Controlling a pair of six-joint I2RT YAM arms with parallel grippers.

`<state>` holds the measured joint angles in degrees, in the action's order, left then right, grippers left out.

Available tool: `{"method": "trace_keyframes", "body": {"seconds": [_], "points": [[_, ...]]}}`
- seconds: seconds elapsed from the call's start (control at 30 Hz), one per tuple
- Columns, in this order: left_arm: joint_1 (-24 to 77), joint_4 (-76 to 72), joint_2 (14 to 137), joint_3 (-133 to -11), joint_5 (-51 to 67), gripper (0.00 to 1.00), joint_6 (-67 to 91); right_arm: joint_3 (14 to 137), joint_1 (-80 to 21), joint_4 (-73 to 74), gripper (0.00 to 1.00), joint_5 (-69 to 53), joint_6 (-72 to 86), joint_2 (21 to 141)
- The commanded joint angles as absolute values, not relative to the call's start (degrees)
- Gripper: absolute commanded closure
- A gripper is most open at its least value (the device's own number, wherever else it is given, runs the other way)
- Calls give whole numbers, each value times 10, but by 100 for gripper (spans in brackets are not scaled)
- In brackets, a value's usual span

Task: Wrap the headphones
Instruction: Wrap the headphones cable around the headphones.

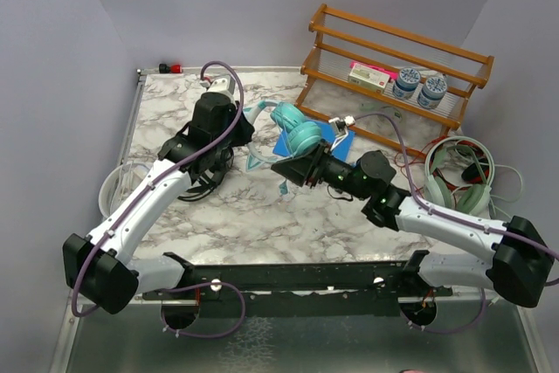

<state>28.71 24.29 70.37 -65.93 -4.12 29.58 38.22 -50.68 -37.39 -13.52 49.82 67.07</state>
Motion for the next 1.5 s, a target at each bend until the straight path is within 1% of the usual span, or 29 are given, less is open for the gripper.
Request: {"method": "trace_keyframes", "body": {"seconds": [0.0,0.13,0.33,0.4,0.5,0.63,0.73,0.83,0.93,1.07,1.13,1.2,1.3,1.4,1.47], "points": [[287,186,676,-642,-56,100,302,408,-511,-382,55,-65,589,679],[290,168,669,-620,-62,100,307,423,-511,-352,55,-33,659,692],[295,155,673,-606,-80,100,308,478,-511,-301,55,-41,664,719],[299,154,676,-603,-96,100,304,500,-511,-246,55,-18,685,723],[307,148,683,-592,-117,100,301,545,-511,-124,54,31,742,731],[321,132,693,-574,-138,100,303,584,-511,-44,54,67,793,750],[335,122,701,-568,-150,100,306,589,-512,-40,53,83,820,757],[349,117,711,-566,-157,100,310,571,-512,-64,47,96,873,758],[357,115,718,-565,-160,100,312,567,-511,-85,44,91,893,766],[359,114,725,-564,-161,100,312,596,-511,-59,44,70,899,786],[359,113,727,-562,-162,100,312,604,-511,-41,47,70,904,790],[359,110,729,-559,-161,100,313,606,-511,-35,49,80,906,788],[358,105,728,-553,-152,100,319,612,-511,-15,50,108,902,787],[359,107,726,-551,-142,100,321,633,-512,47,50,132,895,793],[359,118,727,-557,-133,100,322,633,-511,57,50,133,891,795]]}}
